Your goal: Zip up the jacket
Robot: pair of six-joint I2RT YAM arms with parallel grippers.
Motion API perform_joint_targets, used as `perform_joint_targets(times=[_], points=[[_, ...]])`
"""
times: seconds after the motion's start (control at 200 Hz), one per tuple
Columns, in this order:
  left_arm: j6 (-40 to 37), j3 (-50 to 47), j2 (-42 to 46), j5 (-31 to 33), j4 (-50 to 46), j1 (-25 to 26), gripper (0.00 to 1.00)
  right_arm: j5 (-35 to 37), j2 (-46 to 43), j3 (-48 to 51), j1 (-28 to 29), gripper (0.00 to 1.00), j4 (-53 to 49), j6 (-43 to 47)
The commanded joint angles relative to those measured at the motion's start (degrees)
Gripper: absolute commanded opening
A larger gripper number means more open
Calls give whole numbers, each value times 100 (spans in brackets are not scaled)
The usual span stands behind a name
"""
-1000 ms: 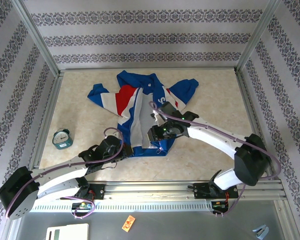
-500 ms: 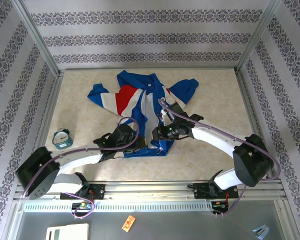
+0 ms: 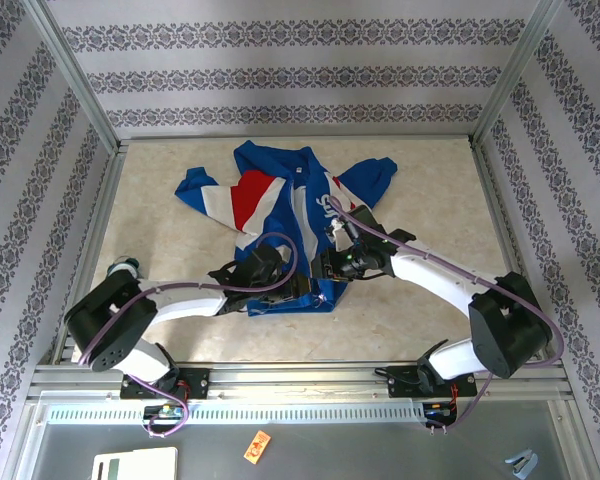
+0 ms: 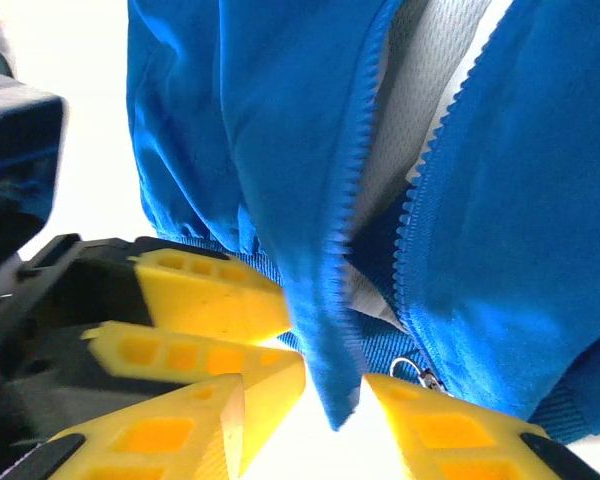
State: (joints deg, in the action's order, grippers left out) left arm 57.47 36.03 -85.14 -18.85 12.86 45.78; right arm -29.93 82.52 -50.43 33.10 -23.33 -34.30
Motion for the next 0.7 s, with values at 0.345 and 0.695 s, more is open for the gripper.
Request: perform_joint_targets(times=[0.345, 0.695], points=[[-19, -194, 328, 338, -183, 80, 36, -290, 398, -20, 4, 35, 199, 138], [-390, 575, -536, 939, -710, 577, 49, -135, 177, 148, -172, 34, 165, 99]])
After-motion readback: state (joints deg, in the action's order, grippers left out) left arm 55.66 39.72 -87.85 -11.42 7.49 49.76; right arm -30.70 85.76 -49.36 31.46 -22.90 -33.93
